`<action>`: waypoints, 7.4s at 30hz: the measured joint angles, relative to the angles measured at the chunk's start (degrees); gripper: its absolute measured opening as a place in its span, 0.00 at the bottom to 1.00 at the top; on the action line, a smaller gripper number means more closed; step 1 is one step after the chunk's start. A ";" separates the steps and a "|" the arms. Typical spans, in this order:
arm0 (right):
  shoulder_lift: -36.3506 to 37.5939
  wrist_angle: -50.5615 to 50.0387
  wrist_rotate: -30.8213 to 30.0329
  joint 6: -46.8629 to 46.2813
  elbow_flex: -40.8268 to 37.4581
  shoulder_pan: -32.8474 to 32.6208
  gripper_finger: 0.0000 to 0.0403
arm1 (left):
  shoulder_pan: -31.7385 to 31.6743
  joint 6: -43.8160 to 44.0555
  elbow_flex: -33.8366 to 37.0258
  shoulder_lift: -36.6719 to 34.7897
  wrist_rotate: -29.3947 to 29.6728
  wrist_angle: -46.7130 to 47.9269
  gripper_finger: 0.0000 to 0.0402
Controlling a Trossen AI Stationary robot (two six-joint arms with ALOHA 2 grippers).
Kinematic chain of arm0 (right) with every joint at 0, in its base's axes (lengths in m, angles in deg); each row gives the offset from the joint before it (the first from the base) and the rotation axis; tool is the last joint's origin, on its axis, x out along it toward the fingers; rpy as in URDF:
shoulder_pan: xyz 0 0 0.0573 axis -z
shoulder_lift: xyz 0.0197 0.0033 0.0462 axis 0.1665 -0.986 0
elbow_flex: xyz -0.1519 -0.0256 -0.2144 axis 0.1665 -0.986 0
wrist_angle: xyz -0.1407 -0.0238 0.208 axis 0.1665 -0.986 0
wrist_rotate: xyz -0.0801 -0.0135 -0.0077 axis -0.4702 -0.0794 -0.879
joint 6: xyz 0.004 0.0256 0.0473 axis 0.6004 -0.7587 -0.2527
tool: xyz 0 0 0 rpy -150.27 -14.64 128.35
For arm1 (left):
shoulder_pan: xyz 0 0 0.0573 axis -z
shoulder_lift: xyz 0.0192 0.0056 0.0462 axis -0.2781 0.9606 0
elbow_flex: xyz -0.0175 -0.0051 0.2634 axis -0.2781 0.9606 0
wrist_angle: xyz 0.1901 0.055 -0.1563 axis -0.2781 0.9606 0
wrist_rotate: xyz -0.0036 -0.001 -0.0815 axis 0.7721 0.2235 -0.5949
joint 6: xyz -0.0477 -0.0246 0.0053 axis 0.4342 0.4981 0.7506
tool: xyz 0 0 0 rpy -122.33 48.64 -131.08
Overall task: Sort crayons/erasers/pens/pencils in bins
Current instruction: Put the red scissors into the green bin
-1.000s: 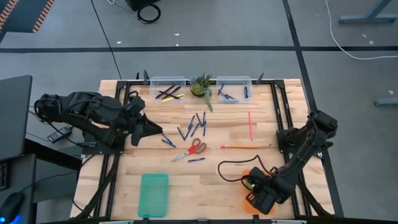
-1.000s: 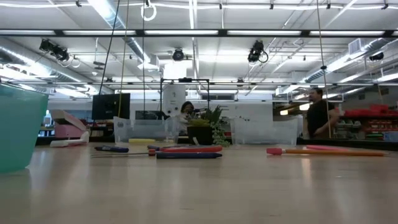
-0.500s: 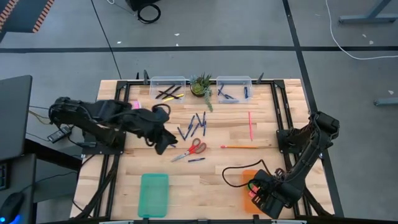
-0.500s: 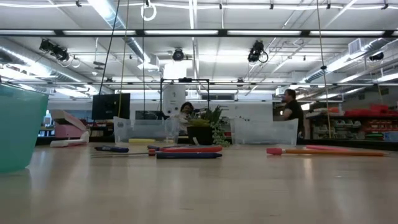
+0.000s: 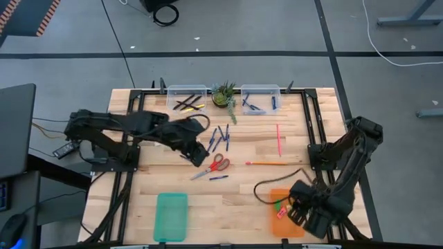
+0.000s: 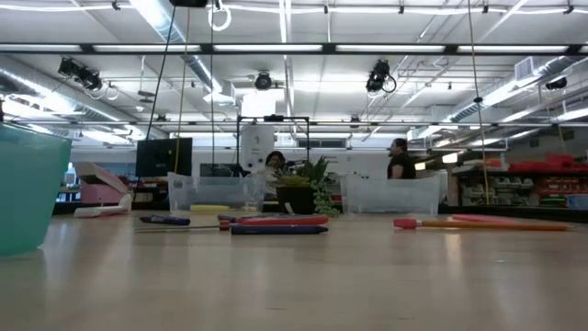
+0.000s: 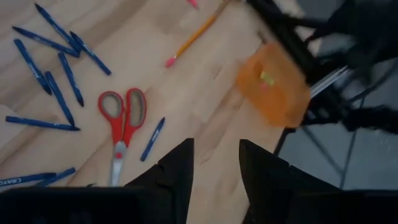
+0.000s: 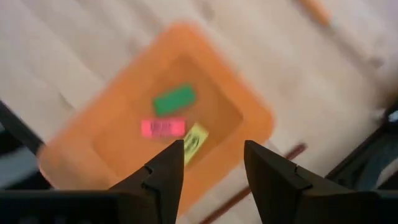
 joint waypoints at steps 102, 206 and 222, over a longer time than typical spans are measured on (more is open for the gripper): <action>31.48 2.03 -24.34 37.60 0.07 17.66 0.43 | -5.54 -11.96 -2.99 36.06 0.11 -3.35 0.50; 31.81 0.75 -21.75 54.29 0.04 31.89 0.43 | 21.29 38.28 -34.53 34.75 6.60 40.10 0.20; 31.81 0.78 -21.51 54.33 0.04 31.89 0.43 | 31.40 51.52 -23.24 34.78 6.61 40.05 0.20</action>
